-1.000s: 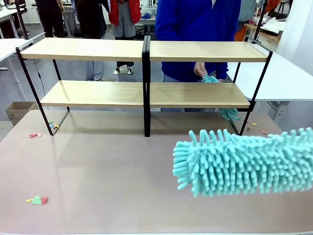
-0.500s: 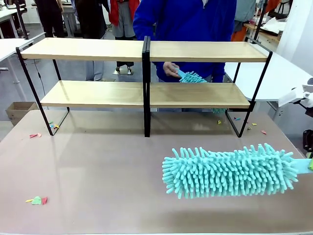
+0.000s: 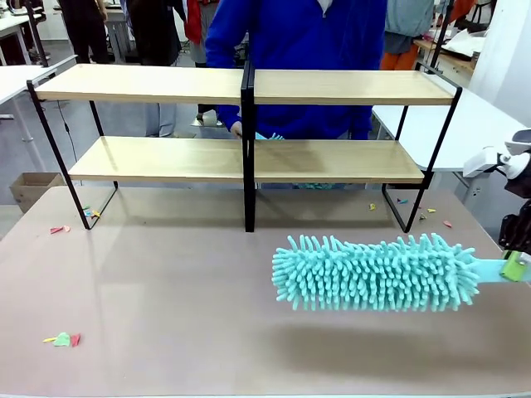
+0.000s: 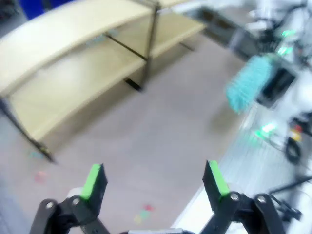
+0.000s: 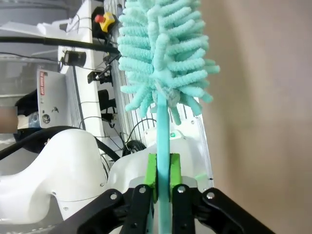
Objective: Clean the shelves.
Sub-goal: Place the Duster on the table.
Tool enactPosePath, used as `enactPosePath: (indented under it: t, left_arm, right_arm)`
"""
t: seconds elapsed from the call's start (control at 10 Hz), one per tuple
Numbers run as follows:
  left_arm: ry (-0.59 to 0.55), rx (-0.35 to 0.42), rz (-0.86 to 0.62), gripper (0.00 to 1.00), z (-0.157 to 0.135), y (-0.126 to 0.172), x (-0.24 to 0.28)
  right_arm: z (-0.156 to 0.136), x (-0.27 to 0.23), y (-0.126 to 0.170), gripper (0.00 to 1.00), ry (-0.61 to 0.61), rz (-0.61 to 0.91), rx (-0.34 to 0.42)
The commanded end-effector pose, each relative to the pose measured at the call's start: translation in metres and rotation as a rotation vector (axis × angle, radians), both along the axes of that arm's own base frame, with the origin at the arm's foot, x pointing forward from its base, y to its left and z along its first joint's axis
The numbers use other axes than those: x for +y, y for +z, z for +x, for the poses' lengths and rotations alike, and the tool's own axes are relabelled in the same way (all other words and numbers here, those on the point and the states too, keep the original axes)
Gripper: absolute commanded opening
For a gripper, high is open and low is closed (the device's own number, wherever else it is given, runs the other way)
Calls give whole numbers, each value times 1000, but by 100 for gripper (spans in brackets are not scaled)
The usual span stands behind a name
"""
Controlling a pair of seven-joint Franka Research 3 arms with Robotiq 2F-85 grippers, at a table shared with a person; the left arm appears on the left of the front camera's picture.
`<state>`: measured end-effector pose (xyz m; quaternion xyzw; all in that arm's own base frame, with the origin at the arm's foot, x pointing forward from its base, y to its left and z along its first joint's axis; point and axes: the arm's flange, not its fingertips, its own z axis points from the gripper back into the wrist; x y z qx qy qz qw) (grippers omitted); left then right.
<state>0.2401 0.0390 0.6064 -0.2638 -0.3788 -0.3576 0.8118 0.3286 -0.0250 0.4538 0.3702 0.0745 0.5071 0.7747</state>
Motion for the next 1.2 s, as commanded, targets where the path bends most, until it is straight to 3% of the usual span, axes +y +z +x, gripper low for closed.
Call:
enactPosePath:
  t: [0.0,0.1,0.2,0.3,0.5,0.6,0.7,1.0,1.1]
  left_arm:
    - [-55,532,22,100,-21,-22,24]
    - [47,671,-8,100,-22,-39,40]
    - [224,628,128,100,-15,-37,53]
    - [-33,336,-20,100,-21,-37,14]
    - [-33,336,-20,100,-21,-37,14]
    - [44,427,10,100,-24,-46,32]
    - [-13,607,-49,100,-9,-77,24]
    - [60,914,-213,100,12,-158,23]
    - [37,946,-326,100,16,-183,20]
  right_arm:
    - [15,4,-13,12,-74,29,13]
    - [15,3,-19,12,-91,33,28]
    - [6,1,-7,12,-20,9,5]
    - [6,1,-7,12,-20,9,5]
    - [11,1,-14,12,-38,12,18]
    - [25,9,-29,12,-76,-11,94]
    - [43,10,-57,12,-83,7,162]
    - [75,7,-92,12,-185,101,197]
    - [83,5,-97,12,-200,102,206]
